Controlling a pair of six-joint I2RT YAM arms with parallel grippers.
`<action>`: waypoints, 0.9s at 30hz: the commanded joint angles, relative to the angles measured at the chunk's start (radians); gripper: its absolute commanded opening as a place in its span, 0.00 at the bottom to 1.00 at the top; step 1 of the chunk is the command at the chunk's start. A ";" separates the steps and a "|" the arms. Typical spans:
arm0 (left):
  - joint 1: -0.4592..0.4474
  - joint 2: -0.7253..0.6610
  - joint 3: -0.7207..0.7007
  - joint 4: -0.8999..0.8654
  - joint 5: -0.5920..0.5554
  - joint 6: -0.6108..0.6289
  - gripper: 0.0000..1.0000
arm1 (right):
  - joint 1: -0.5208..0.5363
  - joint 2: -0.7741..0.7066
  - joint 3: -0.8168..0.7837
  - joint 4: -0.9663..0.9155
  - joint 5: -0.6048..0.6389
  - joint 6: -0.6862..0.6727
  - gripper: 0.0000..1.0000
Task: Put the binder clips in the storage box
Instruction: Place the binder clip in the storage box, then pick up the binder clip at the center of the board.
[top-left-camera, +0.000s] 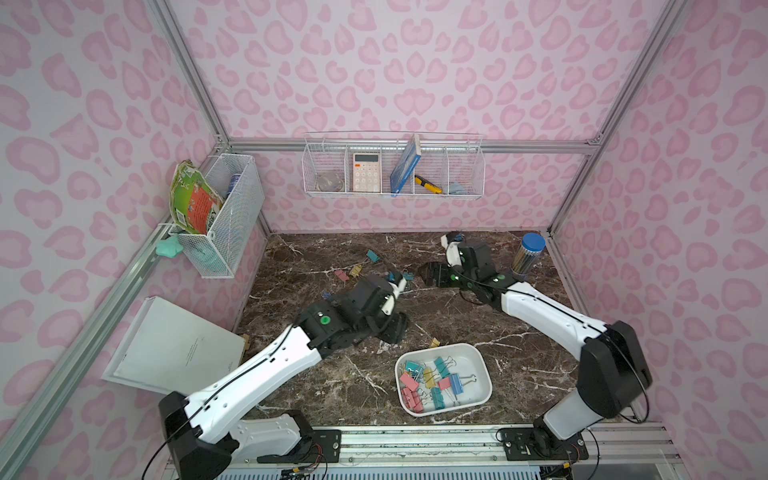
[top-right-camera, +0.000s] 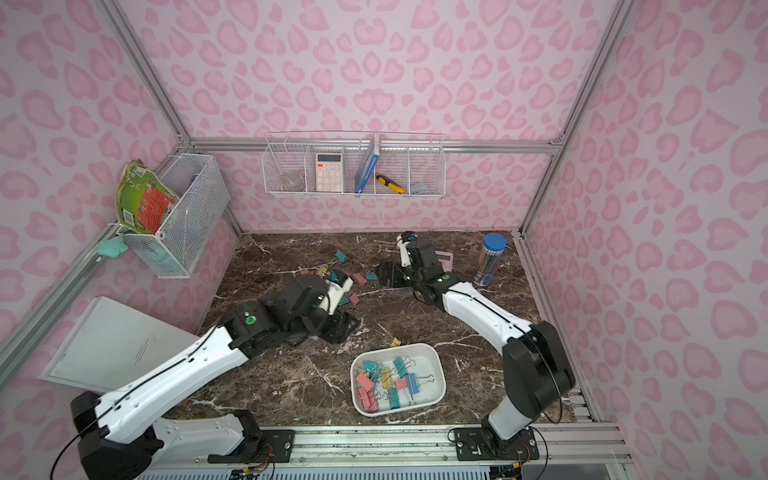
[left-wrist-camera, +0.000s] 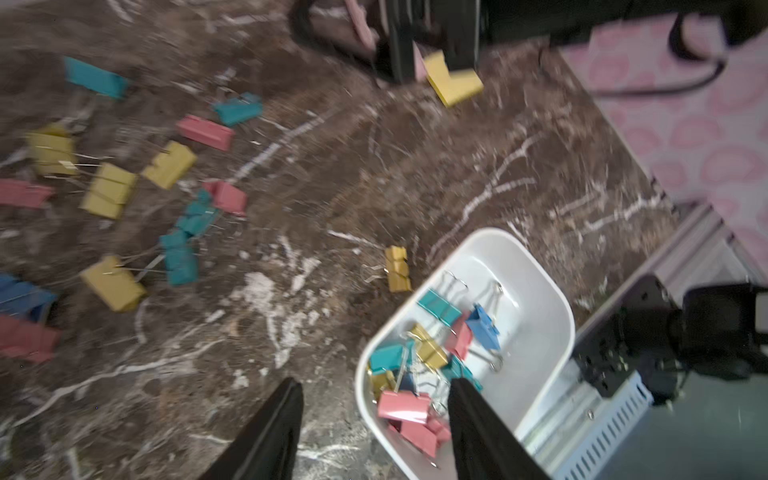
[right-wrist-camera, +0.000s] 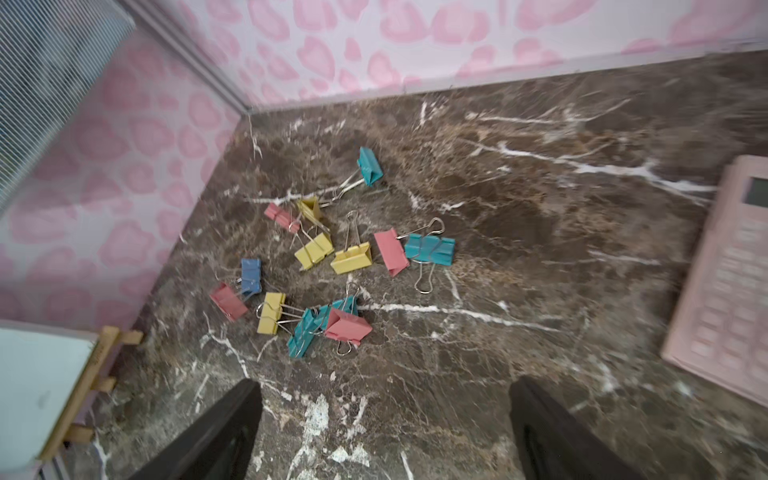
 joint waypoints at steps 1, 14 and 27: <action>0.162 -0.066 -0.023 -0.055 0.043 0.076 0.67 | 0.037 0.179 0.181 -0.155 0.138 -0.099 0.95; 0.393 0.012 -0.065 -0.151 0.021 0.137 0.99 | 0.053 0.706 0.725 -0.372 0.251 0.049 0.96; 0.392 0.033 -0.052 -0.189 -0.015 0.128 1.00 | 0.038 0.721 0.658 -0.301 0.207 0.097 0.58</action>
